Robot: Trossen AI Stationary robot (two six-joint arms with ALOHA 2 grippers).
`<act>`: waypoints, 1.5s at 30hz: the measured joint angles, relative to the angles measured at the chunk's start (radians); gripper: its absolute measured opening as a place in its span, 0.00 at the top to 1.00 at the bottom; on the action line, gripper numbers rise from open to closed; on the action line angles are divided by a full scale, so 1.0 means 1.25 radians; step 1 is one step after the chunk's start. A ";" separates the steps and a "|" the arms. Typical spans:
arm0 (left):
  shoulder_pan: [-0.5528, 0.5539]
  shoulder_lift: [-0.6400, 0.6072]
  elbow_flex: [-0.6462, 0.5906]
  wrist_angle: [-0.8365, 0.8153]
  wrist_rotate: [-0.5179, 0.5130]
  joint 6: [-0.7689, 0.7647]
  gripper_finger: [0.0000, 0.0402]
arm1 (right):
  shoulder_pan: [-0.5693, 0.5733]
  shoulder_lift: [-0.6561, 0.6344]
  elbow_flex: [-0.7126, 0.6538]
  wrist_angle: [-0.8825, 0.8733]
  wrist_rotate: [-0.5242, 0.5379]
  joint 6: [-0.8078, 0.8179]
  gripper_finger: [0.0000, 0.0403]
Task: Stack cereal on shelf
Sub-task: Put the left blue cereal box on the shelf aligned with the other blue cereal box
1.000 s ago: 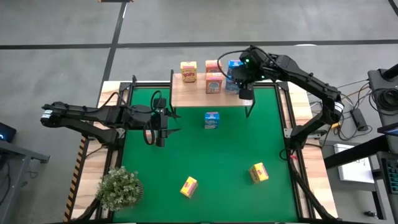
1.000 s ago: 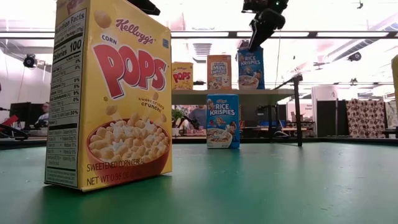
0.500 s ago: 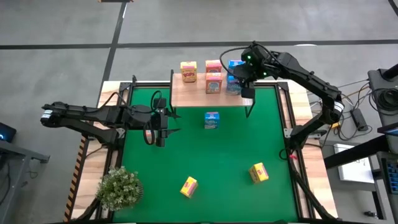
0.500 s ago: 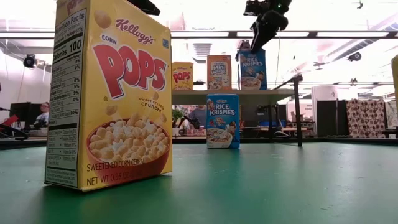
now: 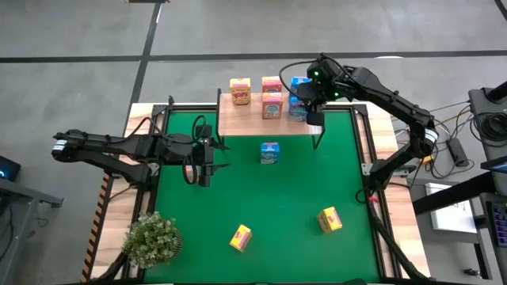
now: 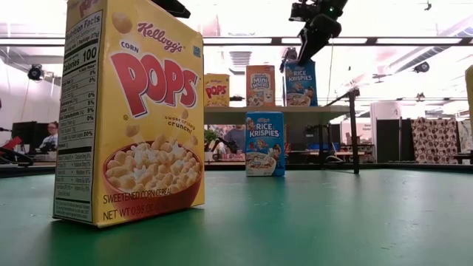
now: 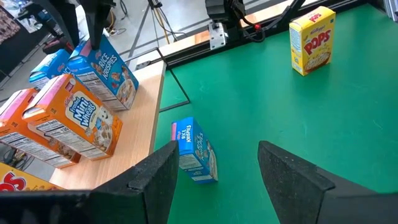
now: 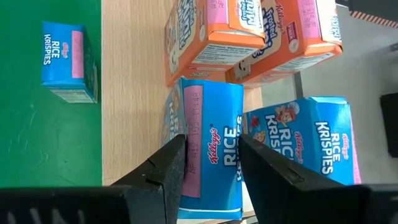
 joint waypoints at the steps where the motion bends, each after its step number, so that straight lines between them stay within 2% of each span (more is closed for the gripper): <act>1: 0.000 0.000 0.000 0.000 0.000 0.000 0.49 | 0.000 0.000 0.000 0.000 0.000 -0.001 0.66; 9: 0.000 0.000 0.000 0.000 0.000 -0.006 0.49 | 0.000 0.000 0.000 0.002 0.000 -0.005 0.67; 19: 0.000 0.000 0.000 0.000 0.000 -0.006 0.49 | 0.000 0.000 -0.002 0.018 0.001 0.015 0.56; 32: 0.000 0.000 0.000 0.000 0.000 -0.006 0.49 | 0.014 -0.005 0.059 0.014 0.006 0.107 0.57; 38: 0.000 0.000 0.000 0.000 0.000 -0.006 0.49 | 0.086 -0.027 0.056 -0.020 -0.064 0.174 0.66; 43: 0.000 0.000 0.000 0.000 0.000 -0.006 0.49 | 0.160 -0.034 -0.011 -0.020 -0.048 0.198 0.83; 45: 0.000 0.000 0.000 0.000 0.000 -0.006 0.49 | 0.182 -0.034 -0.059 -0.006 -0.003 0.207 0.90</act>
